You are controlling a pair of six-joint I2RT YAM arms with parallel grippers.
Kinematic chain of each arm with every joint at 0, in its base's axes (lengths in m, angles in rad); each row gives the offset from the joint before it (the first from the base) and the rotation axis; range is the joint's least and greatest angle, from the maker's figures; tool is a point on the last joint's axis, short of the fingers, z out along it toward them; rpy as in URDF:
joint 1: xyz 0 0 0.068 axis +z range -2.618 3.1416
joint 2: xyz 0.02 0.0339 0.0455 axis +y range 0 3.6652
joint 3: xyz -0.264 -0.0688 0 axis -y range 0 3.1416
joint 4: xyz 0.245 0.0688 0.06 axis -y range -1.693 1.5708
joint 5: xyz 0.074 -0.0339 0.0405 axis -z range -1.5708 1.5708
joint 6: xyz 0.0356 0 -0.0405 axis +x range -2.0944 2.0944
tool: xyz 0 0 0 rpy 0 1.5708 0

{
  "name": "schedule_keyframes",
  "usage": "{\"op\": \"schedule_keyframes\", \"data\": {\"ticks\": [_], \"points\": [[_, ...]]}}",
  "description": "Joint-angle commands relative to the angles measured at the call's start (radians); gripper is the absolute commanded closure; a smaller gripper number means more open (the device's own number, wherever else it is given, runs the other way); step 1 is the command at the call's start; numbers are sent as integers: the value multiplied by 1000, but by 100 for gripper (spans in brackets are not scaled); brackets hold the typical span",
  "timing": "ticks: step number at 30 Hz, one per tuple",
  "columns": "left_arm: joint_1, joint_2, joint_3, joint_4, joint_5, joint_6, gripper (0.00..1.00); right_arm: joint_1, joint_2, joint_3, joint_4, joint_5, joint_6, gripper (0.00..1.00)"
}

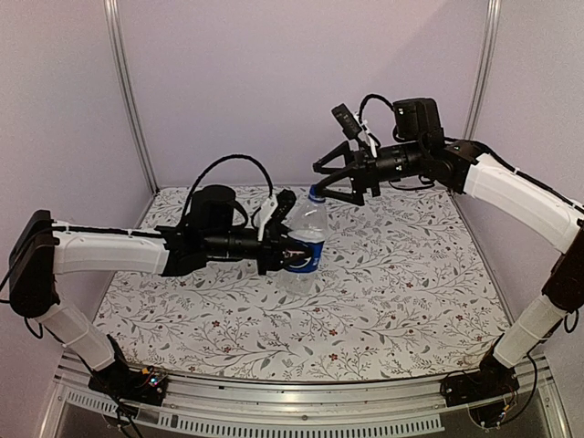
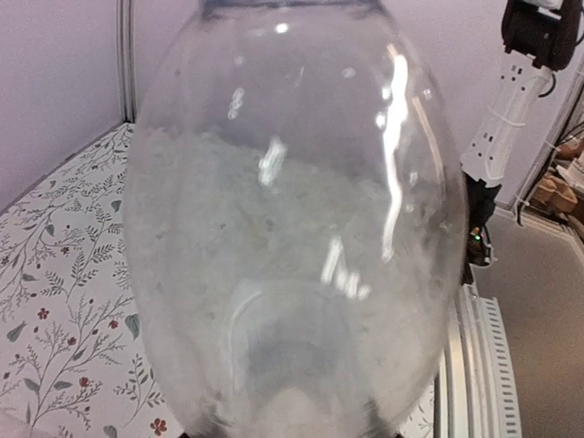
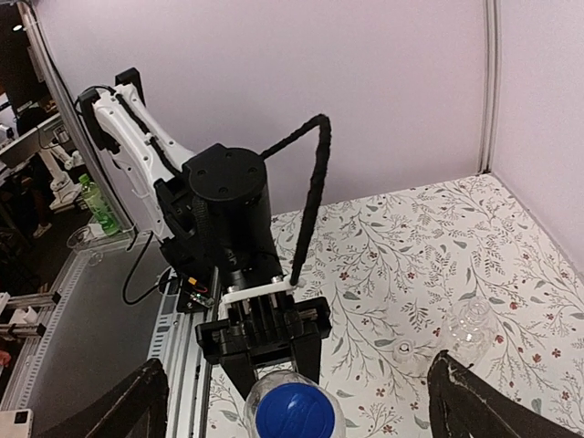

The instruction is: Unscrew the bottle caps

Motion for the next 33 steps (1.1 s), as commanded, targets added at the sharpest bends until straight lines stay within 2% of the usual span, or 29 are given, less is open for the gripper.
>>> {"op": "schedule_keyframes", "data": {"ticks": [1,7,9,16,24,33], "points": [[5,-15,26,-17,-147,7,73,4,-40,-20,142,198,226,2],[-17,-2,45,-30,-296,7,71,56,-51,-22,160,531,345,2],[-26,5,55,-38,-337,10,71,67,-49,-18,154,588,359,2],[-51,24,80,-53,-425,9,70,83,-21,-32,158,604,405,6],[-60,28,84,-57,-467,12,70,92,8,-21,137,568,406,22],[-60,29,88,-60,-484,11,70,101,20,-34,128,549,403,24]]}}
